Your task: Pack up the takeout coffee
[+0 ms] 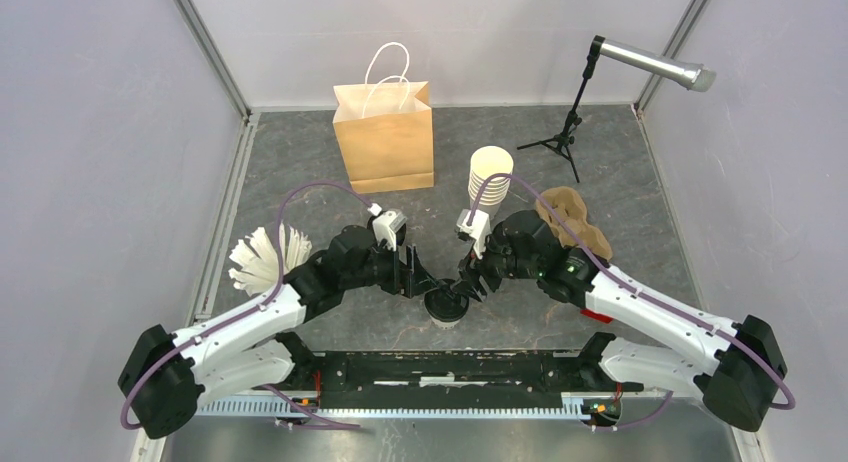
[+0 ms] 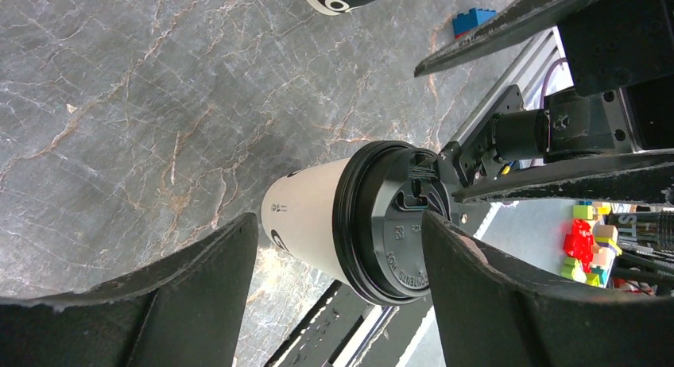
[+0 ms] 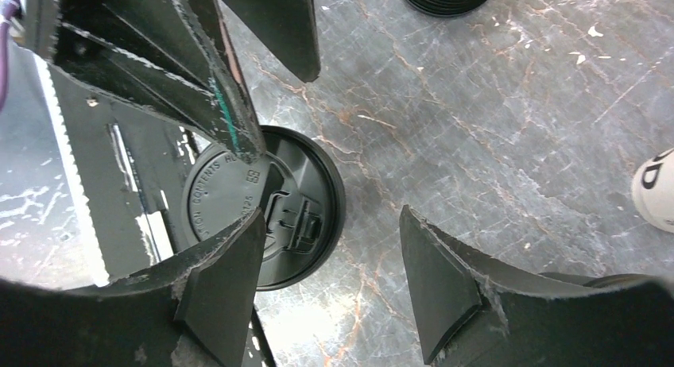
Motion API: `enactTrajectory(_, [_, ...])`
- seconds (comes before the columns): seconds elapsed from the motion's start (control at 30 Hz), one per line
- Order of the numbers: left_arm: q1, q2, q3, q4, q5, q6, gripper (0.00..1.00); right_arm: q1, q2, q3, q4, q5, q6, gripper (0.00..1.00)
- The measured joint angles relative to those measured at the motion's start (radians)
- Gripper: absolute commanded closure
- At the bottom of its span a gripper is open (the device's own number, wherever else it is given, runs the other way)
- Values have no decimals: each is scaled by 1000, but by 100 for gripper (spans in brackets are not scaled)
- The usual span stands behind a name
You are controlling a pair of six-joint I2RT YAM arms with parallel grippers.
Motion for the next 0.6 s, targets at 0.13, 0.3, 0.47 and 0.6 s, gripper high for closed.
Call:
enactTrajectory(0.13, [0, 3, 0, -7, 1, -3, 25, 0, -2, 0, 2, -40, 30, 38])
enactTrajectory(0.3, [0, 29, 0, -16, 1, -13, 28, 0, 0, -12, 23, -68, 59, 38])
enactTrajectory(0.47, [-2, 35, -3, -20, 0, -30, 30, 0, 20, -65, 66, -80, 79, 38])
enactTrajectory(0.6, [-5, 35, -16, -22, 1, -50, 28, -3, 31, -101, 114, -95, 99, 38])
